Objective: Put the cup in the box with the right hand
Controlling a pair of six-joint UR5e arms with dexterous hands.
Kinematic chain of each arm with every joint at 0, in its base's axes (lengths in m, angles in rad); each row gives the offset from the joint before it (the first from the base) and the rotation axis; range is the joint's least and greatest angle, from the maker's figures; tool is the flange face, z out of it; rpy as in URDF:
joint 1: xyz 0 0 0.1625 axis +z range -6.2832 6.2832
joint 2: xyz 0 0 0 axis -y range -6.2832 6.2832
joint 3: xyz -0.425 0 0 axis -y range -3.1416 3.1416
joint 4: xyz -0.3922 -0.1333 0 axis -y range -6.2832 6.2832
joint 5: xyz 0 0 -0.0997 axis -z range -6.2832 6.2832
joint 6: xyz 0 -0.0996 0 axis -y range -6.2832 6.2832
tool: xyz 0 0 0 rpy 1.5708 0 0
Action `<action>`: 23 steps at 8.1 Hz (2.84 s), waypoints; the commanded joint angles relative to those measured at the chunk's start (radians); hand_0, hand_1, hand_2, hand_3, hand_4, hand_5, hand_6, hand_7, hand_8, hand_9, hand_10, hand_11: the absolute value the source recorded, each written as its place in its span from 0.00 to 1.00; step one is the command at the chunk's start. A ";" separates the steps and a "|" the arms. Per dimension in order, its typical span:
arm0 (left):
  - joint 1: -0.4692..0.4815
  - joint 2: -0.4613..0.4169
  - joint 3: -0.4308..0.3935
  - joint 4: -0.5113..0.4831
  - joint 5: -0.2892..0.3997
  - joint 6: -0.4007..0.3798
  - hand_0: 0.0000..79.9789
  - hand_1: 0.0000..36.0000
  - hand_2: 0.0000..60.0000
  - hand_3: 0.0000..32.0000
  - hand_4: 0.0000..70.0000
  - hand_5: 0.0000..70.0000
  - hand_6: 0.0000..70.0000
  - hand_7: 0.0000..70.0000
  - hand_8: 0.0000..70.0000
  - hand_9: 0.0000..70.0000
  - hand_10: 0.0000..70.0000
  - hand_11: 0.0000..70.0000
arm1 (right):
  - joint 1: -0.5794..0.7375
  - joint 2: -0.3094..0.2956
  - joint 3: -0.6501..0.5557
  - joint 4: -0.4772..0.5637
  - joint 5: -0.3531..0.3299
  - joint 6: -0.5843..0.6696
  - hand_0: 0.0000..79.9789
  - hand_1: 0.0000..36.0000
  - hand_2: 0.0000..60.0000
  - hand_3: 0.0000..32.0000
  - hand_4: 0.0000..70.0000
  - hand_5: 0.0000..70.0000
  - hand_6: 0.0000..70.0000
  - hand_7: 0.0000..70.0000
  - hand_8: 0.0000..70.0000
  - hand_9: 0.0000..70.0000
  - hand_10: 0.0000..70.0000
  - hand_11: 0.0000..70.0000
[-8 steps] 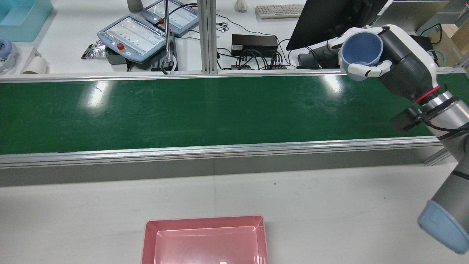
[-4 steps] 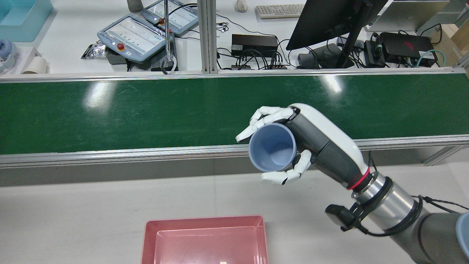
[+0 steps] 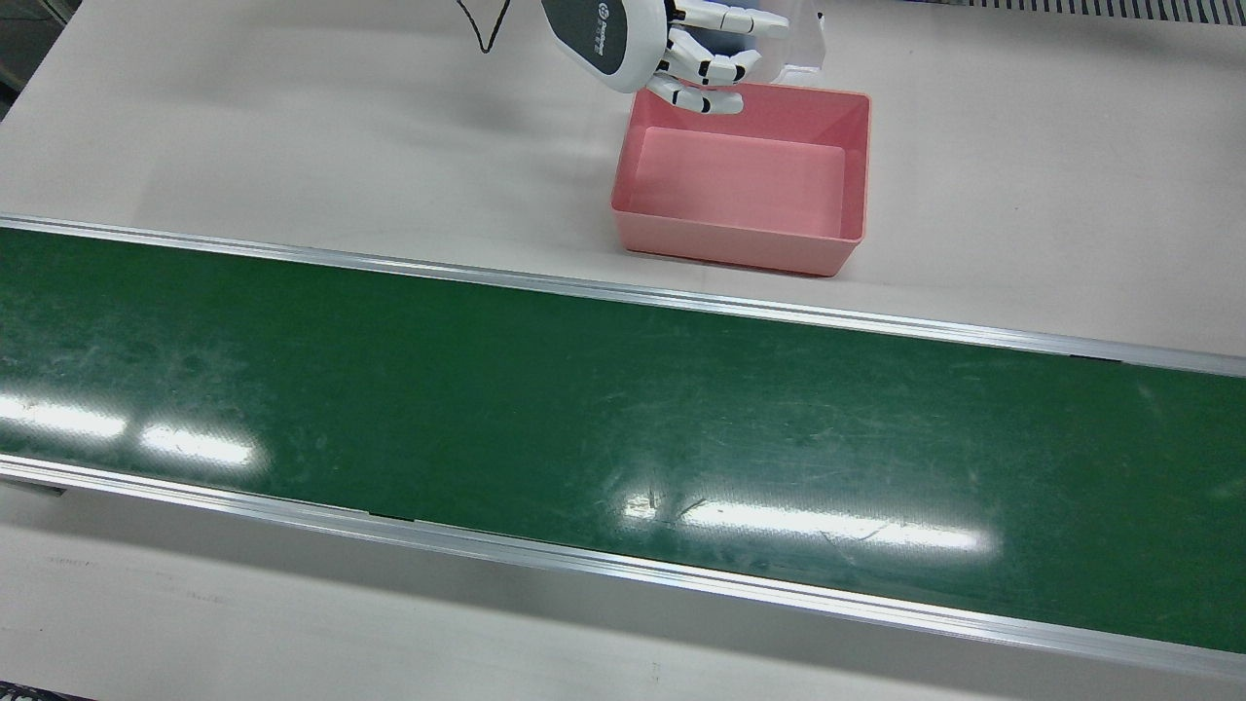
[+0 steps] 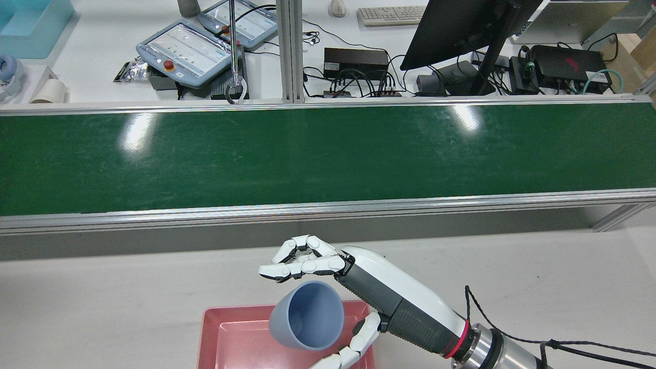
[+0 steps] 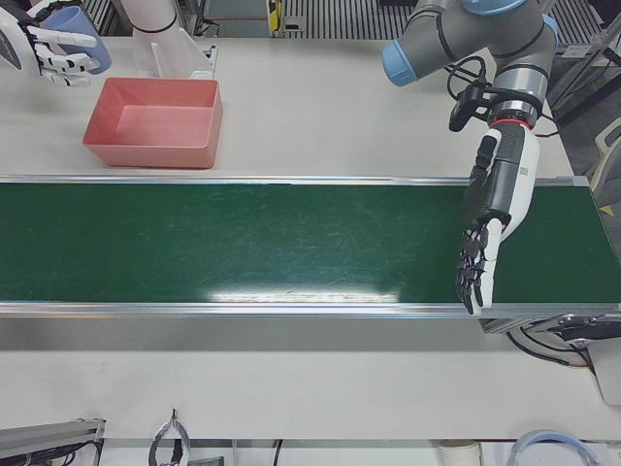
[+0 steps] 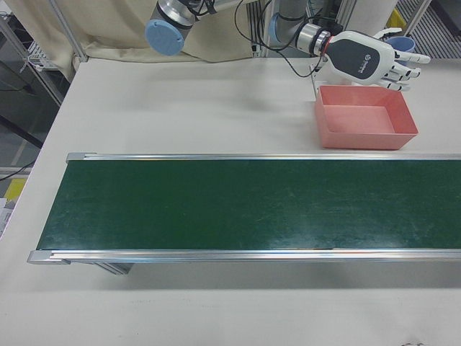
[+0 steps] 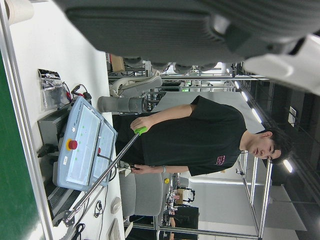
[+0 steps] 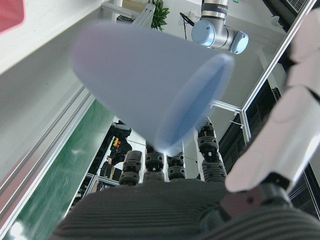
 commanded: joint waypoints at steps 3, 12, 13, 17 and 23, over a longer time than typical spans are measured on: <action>0.000 0.000 0.002 0.000 0.000 0.000 0.00 0.00 0.00 0.00 0.00 0.00 0.00 0.00 0.00 0.00 0.00 0.00 | 0.064 -0.021 0.022 0.005 -0.004 0.018 0.53 0.34 0.45 0.00 0.17 0.06 0.12 0.50 0.04 0.15 0.10 0.17; 0.000 0.000 0.002 0.000 0.000 0.000 0.00 0.00 0.00 0.00 0.00 0.00 0.00 0.00 0.00 0.00 0.00 0.00 | 1.154 -0.194 -0.551 0.004 -0.379 0.593 0.52 0.30 0.34 0.00 0.08 0.04 0.03 0.07 0.00 0.00 0.01 0.04; 0.000 0.000 0.002 0.000 0.000 0.000 0.00 0.00 0.00 0.00 0.00 0.00 0.00 0.00 0.00 0.00 0.00 0.00 | 1.145 -0.199 -0.551 0.004 -0.384 0.598 0.50 0.14 0.07 0.01 0.03 0.04 0.02 0.05 0.00 0.01 0.01 0.03; 0.000 0.000 0.011 -0.005 0.000 0.000 0.00 0.00 0.00 0.00 0.00 0.00 0.00 0.00 0.00 0.00 0.00 0.00 | 1.146 -0.199 -0.548 0.005 -0.437 0.605 0.57 0.22 0.06 0.00 0.06 0.05 0.03 0.05 0.00 0.02 0.02 0.05; 0.000 0.004 0.014 -0.008 0.000 0.000 0.00 0.00 0.00 0.00 0.00 0.00 0.00 0.00 0.00 0.00 0.00 0.00 | 1.132 -0.161 -0.559 0.033 -0.435 0.604 0.57 0.20 0.09 0.00 0.18 0.05 0.04 0.12 0.01 0.05 0.03 0.07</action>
